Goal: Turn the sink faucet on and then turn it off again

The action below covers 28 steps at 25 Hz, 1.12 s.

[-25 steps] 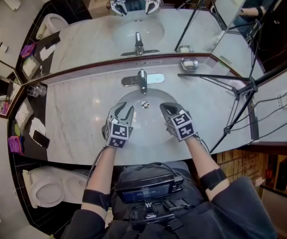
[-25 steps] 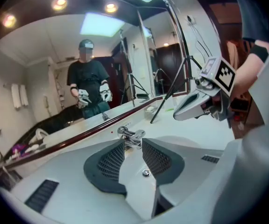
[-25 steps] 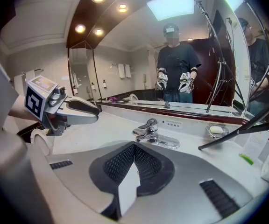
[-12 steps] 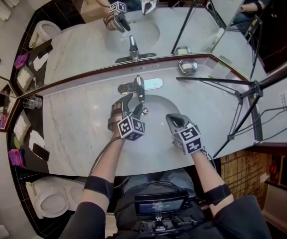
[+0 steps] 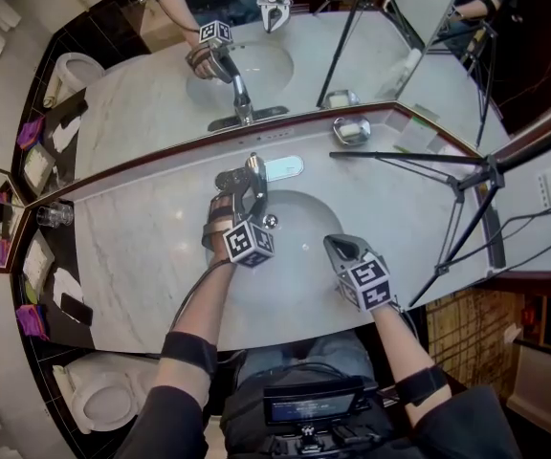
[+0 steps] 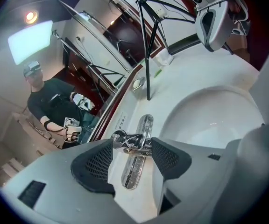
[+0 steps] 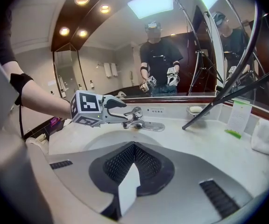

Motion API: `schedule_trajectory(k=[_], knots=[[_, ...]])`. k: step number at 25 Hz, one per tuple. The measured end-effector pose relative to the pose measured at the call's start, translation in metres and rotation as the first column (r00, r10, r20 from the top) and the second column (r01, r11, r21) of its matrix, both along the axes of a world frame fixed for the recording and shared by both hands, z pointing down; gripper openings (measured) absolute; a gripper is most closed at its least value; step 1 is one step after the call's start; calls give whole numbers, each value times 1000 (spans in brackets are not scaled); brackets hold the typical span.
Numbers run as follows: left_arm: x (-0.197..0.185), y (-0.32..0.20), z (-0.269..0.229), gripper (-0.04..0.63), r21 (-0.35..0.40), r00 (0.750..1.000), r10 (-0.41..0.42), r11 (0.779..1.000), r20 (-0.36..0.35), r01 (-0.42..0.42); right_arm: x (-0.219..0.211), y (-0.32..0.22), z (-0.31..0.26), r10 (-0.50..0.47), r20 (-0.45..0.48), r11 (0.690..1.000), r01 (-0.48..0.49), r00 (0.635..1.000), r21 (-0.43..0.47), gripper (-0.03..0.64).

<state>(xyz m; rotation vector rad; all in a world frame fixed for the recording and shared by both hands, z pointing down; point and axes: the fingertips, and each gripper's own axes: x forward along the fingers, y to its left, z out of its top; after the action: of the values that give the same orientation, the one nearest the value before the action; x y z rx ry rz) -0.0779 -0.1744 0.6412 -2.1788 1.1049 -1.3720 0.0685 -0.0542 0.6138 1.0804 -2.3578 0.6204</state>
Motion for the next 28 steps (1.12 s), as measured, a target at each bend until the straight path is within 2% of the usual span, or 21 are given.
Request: schedule_trajectory(k=[9,13,21,28], knots=[[3,-20,8,202,27,1000,1,1000,-2,-1,10,1,13,29,2,999,-29,1000,-18,18],[9,-23,4,113,51,999,-14,999,-31,16,15,1,18,34,-2,999,-34,999,-28,18],[8,-25,2,110,30,998,-13,999,-58,15,15,1,20,37,2,999,-37,999,-33,18],[7,-32,-6,110,-24,990,-45,999,-134,42,9,2,21,31,8,999,-31,999,-34,18]])
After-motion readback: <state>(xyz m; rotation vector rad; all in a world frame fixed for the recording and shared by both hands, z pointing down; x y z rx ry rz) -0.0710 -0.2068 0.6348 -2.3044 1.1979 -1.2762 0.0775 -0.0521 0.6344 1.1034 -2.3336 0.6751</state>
